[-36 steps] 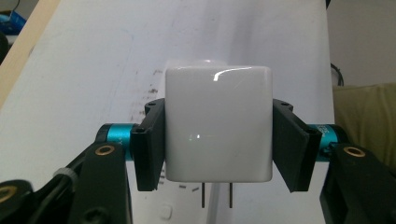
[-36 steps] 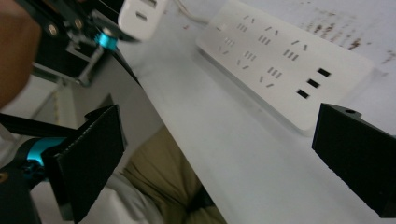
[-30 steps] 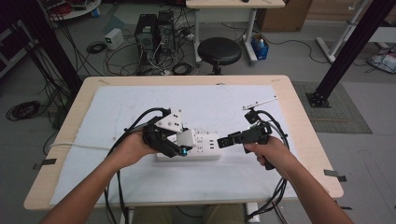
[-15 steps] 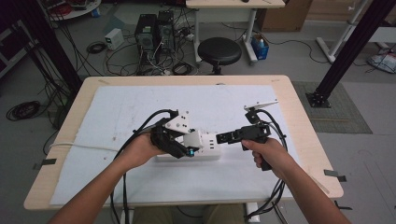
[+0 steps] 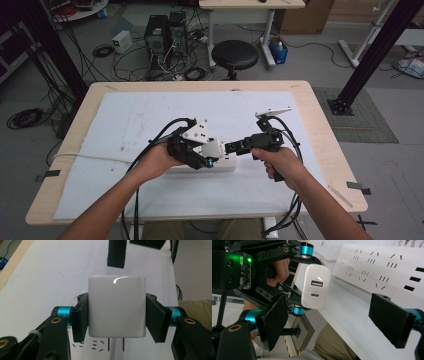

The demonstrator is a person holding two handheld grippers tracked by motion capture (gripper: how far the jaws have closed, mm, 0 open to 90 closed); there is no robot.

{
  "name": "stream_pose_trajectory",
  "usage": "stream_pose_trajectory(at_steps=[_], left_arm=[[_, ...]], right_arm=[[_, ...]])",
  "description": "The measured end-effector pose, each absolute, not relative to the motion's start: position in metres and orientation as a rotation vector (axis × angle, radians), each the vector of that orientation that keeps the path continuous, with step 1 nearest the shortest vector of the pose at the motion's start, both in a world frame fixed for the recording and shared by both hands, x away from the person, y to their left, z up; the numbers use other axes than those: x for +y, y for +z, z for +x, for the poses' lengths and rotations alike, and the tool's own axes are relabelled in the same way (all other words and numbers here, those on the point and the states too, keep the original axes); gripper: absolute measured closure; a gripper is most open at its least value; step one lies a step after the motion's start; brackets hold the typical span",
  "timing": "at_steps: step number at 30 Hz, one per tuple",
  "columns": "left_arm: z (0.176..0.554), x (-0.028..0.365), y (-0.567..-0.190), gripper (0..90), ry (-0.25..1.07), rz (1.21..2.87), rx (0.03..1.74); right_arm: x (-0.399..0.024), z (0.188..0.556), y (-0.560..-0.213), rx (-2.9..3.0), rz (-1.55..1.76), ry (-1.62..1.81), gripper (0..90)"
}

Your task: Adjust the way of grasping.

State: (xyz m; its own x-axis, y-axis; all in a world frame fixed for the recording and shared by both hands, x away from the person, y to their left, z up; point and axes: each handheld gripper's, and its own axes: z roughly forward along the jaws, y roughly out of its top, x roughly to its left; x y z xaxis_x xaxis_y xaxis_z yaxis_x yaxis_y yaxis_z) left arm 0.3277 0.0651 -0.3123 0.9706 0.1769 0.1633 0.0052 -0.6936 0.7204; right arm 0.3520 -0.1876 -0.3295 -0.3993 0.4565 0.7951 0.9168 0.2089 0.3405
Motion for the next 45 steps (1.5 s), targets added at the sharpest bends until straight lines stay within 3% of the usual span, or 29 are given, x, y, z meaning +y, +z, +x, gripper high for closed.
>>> stream_pose_trajectory(at_steps=[10,30,37,39,41,45], left_arm=[[0.328,0.057,-0.316,42.5,0.257,2.312,0.111],[0.325,0.054,-0.314,42.4,0.277,2.293,0.083],[0.321,0.051,-0.315,41.8,0.352,2.297,0.061],[0.325,0.053,-0.314,37.6,0.285,2.289,0.131],[0.327,0.055,-0.314,26.4,0.267,2.291,0.171],[0.336,0.075,-0.317,20.9,0.218,2.322,0.287]], right_arm=[[-0.173,0.355,-0.330,-1.959,-1.254,-1.076,22.0],[-0.162,0.362,-0.334,-1.938,-1.207,-1.056,56.6],[-0.164,0.362,-0.335,-1.917,-1.211,-1.073,61.0],[-0.165,0.362,-0.336,-1.949,-1.192,-1.119,62.2],[-0.166,0.361,-0.335,-2.003,-1.219,-1.134,62.2],[-0.186,0.361,-0.332,-2.089,-1.259,-1.190,62.2]])
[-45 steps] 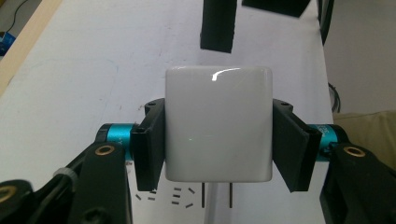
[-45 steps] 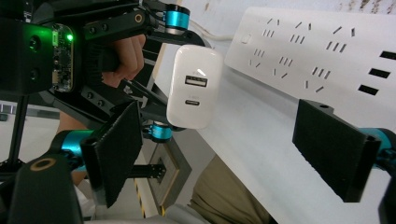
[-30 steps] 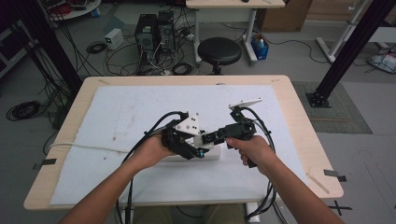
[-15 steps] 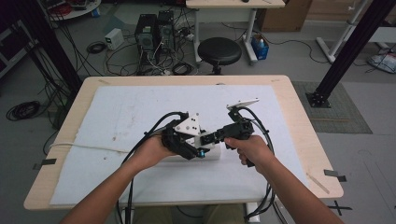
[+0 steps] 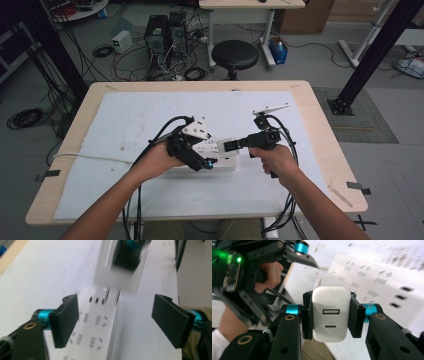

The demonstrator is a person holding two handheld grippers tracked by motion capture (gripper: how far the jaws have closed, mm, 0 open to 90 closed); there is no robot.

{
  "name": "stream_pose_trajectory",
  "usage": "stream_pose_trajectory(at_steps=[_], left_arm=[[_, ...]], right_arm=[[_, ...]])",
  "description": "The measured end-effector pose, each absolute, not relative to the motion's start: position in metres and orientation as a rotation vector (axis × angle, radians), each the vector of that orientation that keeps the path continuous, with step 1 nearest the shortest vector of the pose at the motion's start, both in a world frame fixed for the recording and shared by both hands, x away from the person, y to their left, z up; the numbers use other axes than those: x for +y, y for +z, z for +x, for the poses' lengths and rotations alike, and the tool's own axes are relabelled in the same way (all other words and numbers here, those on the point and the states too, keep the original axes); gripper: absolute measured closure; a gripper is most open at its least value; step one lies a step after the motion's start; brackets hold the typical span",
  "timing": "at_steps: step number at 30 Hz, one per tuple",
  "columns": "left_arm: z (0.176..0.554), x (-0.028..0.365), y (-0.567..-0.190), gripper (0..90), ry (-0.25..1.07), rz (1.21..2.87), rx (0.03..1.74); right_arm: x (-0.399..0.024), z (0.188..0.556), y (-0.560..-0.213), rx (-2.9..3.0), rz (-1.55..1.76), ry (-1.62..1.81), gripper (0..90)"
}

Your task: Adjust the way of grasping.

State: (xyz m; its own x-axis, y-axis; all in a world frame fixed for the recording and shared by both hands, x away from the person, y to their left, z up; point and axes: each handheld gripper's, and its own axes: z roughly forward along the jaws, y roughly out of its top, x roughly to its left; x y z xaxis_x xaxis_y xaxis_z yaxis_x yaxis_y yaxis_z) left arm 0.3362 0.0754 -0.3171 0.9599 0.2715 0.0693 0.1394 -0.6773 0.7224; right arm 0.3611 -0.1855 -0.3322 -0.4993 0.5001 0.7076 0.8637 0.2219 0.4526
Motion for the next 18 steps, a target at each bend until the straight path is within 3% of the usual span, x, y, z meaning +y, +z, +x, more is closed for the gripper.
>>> stream_pose_trajectory(at_steps=[12,18], left_arm=[[0.356,0.134,-0.318,20.9,0.180,2.457,0.505],[0.362,0.171,-0.313,21.0,0.259,2.566,0.519]], right_arm=[[-0.229,0.362,-0.319,-2.432,-1.370,-1.152,62.1],[-0.241,0.363,-0.301,-2.756,-1.307,-0.995,62.1]])
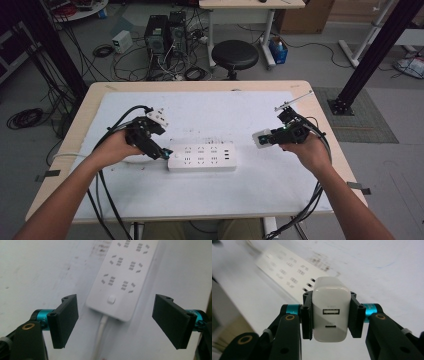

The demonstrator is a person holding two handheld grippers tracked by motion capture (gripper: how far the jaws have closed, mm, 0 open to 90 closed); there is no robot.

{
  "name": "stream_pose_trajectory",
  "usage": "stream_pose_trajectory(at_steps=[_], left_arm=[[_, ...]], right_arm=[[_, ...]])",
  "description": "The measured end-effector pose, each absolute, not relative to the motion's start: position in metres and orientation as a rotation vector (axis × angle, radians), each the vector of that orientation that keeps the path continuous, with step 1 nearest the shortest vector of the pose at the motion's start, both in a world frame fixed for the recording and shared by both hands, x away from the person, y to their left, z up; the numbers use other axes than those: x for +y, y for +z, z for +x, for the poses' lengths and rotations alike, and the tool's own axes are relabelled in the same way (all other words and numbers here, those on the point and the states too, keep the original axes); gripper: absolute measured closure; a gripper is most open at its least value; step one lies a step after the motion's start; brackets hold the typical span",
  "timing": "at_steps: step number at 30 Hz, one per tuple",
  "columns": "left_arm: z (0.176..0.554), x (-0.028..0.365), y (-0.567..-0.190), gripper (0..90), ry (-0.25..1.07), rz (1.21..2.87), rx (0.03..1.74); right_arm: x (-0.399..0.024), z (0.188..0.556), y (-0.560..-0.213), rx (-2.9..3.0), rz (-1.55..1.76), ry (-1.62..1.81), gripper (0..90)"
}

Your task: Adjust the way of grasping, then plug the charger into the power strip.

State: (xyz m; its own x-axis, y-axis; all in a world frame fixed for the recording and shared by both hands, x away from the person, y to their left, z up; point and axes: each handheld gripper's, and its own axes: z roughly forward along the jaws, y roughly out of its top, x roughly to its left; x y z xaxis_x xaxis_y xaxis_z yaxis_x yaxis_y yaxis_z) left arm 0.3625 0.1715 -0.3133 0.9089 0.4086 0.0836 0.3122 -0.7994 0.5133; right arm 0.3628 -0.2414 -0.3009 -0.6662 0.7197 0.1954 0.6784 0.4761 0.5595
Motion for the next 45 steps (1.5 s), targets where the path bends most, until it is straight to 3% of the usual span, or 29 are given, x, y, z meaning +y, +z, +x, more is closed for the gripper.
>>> stream_pose_trajectory(at_steps=[17,23,45], left_arm=[[0.362,0.222,-0.301,21.4,0.306,2.668,0.594],[0.359,0.236,-0.297,21.0,0.245,2.655,0.680],[0.357,0.236,-0.299,20.9,0.319,2.672,0.662]], right_arm=[[-0.248,0.366,-0.271,2.698,0.900,0.478,62.1],[-0.253,0.364,-0.259,2.743,0.793,0.380,62.0],[-0.219,0.371,-0.260,2.764,0.701,0.452,61.9]])
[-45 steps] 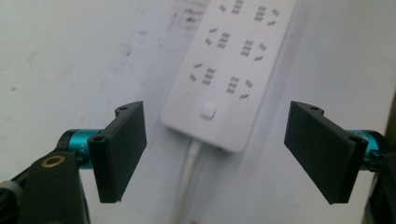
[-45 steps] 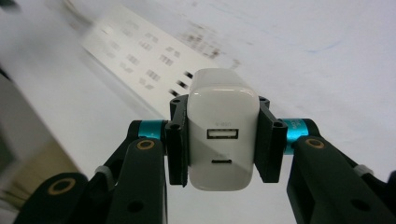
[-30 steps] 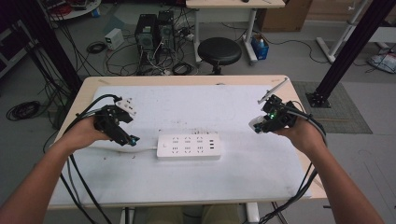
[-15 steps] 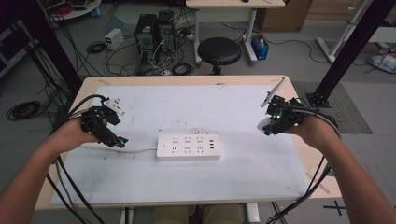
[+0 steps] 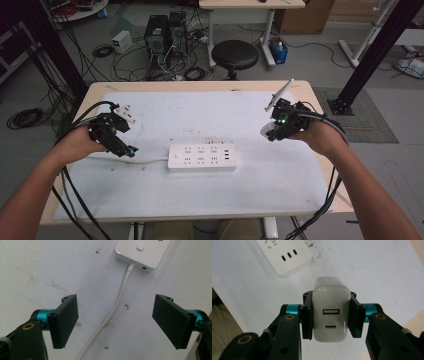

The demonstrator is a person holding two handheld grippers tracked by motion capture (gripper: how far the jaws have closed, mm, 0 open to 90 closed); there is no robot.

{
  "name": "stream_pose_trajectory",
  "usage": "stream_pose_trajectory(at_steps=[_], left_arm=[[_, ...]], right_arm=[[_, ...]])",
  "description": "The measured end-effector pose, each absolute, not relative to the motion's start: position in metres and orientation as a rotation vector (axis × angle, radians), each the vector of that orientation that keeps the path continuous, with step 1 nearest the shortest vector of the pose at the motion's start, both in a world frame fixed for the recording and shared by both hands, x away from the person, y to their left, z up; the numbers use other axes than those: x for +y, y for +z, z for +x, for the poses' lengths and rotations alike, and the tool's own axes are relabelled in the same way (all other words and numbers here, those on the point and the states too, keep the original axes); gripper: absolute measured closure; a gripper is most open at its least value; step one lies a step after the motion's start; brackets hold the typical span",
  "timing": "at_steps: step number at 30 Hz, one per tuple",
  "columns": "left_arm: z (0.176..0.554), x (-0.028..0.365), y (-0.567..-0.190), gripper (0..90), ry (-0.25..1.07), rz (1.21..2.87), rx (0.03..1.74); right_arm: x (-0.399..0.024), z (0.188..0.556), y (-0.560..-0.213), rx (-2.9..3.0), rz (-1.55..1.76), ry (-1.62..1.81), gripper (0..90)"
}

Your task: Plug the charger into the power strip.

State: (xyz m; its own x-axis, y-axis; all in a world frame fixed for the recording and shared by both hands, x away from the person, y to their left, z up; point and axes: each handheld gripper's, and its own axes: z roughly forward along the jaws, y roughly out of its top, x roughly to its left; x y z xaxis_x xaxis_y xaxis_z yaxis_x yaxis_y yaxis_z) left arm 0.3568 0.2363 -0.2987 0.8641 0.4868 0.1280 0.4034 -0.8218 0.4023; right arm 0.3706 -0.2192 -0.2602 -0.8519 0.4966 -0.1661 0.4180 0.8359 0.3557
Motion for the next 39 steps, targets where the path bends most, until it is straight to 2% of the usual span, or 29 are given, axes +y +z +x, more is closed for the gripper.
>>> stream_pose_trajectory(at_steps=[10,19,36,39], left_arm=[[0.356,0.239,-0.325,20.9,0.353,2.697,0.665],[0.356,0.234,-0.332,20.9,0.361,2.704,0.641],[0.356,0.229,-0.336,20.9,0.357,2.726,0.633],[0.355,0.230,-0.337,20.9,0.356,2.689,0.663]], right_arm=[[-0.168,0.389,-0.273,2.875,0.520,0.458,62.0],[-0.113,0.399,-0.301,2.950,0.294,0.420,62.0],[-0.070,0.411,-0.335,3.021,0.110,0.254,62.0],[-0.065,0.413,-0.340,3.031,0.096,0.241,62.0]])
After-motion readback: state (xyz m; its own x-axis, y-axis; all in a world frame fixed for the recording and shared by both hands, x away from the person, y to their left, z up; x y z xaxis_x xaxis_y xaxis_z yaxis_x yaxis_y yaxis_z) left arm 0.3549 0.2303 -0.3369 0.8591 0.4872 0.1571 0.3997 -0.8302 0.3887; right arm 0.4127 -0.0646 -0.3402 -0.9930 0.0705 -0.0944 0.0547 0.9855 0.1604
